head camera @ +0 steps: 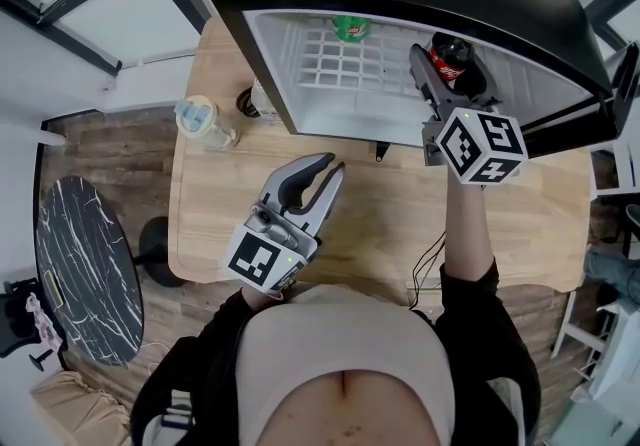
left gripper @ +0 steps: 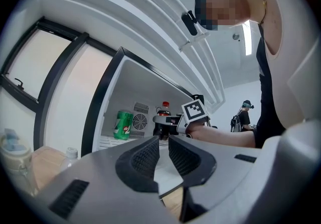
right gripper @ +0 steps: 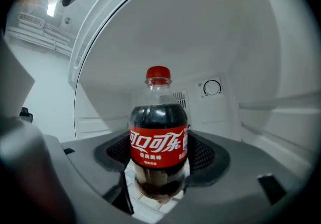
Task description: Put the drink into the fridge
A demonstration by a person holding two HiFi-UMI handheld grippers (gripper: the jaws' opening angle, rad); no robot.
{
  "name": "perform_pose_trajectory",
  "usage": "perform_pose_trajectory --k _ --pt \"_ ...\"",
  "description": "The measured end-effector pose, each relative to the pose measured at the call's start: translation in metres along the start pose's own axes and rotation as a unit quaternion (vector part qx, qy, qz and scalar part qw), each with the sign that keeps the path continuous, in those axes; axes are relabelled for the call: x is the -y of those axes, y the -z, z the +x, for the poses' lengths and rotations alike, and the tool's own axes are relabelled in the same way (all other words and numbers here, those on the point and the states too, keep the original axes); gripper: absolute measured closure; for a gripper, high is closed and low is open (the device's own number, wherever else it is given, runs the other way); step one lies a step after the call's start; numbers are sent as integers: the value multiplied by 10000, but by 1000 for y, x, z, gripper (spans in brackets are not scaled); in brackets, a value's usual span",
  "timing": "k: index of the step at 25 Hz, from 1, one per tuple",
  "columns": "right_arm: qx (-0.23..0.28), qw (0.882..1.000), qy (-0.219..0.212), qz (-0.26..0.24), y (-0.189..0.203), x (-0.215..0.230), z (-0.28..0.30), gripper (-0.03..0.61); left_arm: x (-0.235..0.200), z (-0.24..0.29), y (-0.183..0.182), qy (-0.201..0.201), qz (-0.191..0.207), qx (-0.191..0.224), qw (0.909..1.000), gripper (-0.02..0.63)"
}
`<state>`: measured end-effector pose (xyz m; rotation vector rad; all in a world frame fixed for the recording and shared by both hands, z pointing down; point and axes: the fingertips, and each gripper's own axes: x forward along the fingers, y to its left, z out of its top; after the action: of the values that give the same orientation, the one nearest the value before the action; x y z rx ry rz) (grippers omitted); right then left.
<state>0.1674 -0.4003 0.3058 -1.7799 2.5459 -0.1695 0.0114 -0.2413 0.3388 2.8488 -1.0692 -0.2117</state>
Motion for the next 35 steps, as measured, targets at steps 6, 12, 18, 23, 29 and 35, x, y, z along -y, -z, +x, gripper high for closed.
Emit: perform_pose_trajectory --k 6,12,18,23,29,35 --pt "-11 10000 36 45 5 6 9 253 -5 -1 2 -43 -25 -53 10000 551" --pt "11 9999 53 87 4 9 19 253 -11 -1 3 -73 -31 -69 9999 551" --pt "-7 10000 78 46 7 10 25 253 -14 -3 8 -100 -110 -202 9997 551" --pt "-12 10000 30 54 8 8 30 253 -16 -3 5 -125 -46 -73 9999 551" --pt "-16 10000 36 76 9 10 32 253 -16 -3 5 -133 -54 -85 9999 551" --pt "-35 9999 30 103 12 10 33 253 -16 -3 6 -153 -59 -113 9998 551"
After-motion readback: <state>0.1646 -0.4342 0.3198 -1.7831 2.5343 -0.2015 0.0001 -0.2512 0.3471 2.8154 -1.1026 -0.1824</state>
